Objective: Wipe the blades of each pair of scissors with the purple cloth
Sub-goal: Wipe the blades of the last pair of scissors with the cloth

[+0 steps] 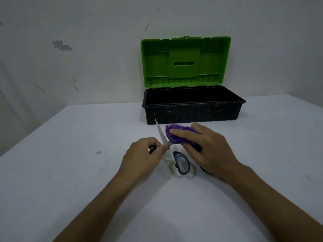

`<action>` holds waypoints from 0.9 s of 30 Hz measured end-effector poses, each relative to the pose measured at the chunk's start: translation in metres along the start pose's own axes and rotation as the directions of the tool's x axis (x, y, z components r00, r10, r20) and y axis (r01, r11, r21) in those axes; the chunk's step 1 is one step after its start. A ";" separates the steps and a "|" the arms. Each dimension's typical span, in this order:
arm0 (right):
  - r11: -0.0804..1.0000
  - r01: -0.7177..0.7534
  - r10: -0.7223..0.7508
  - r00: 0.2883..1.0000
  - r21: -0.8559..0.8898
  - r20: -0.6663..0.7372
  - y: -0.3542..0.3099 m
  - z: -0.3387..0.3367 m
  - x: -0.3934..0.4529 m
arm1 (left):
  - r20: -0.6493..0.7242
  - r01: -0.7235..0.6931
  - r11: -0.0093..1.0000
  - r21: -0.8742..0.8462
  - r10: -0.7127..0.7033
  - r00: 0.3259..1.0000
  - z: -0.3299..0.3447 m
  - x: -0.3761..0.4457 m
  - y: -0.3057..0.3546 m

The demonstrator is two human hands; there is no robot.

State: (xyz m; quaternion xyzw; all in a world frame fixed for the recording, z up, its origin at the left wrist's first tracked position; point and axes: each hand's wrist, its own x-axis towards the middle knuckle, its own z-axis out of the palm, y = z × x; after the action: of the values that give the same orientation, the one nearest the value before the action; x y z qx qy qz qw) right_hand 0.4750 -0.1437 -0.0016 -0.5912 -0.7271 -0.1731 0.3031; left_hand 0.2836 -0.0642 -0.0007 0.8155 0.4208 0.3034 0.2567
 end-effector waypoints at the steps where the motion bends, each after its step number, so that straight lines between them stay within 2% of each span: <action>1: 0.999 0.028 -0.027 0.999 -0.023 0.028 -0.002 0.001 -0.001 | -0.006 0.017 1.000 0.001 -0.017 1.000 0.001 -0.001 -0.001; 5: 0.990 0.111 -0.108 0.993 -0.083 0.041 -0.006 0.006 -0.003 | -0.051 0.015 0.999 0.047 -0.012 0.999 0.002 -0.002 -0.002; 11: 0.947 0.146 -0.197 0.968 -0.285 -0.158 0.000 0.005 0.002 | -0.183 -0.087 0.996 0.037 0.092 0.979 -0.001 -0.002 0.006; 13: 0.940 0.065 -0.133 0.974 -0.335 -0.183 0.005 0.004 0.004 | -0.193 -0.088 0.996 0.032 0.092 0.977 -0.004 -0.001 0.003; 16: 0.913 -0.132 0.025 0.963 -0.386 -0.270 0.017 -0.004 0.006 | -0.141 -0.047 0.999 0.005 0.048 0.989 -0.007 0.000 -0.006; 18: 0.924 -0.141 0.022 0.947 -0.355 -0.319 0.017 -0.009 0.005 | -0.120 -0.023 1.000 -0.002 0.023 0.993 -0.007 0.002 -0.008; 20: 0.941 0.008 -0.107 0.955 -0.337 -0.278 0.007 -0.005 0.005 | -0.124 -0.012 1.000 0.000 0.012 0.992 -0.005 0.004 -0.007; 22: 0.935 0.142 -0.200 0.967 -0.324 -0.156 -0.005 0.004 0.005 | -0.138 -0.022 0.999 -0.029 0.017 0.990 -0.003 0.002 -0.005; 24: 0.939 0.148 -0.185 0.978 -0.309 -0.093 -0.010 0.012 0.006 | -0.162 -0.051 0.998 -0.046 0.043 0.986 -0.004 0.000 -0.004; 27: 0.952 0.062 -0.115 0.980 -0.301 -0.161 0.002 0.010 0.007 | -0.200 -0.112 0.992 -0.065 0.097 0.975 -0.006 -0.002 -0.003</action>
State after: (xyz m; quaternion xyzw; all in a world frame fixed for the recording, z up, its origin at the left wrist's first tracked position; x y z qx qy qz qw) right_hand 0.4737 -0.1315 -0.0051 -0.5786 -0.6894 -0.3445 0.2668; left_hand 0.2771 -0.0634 0.0009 0.7924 0.3887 0.4110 0.2283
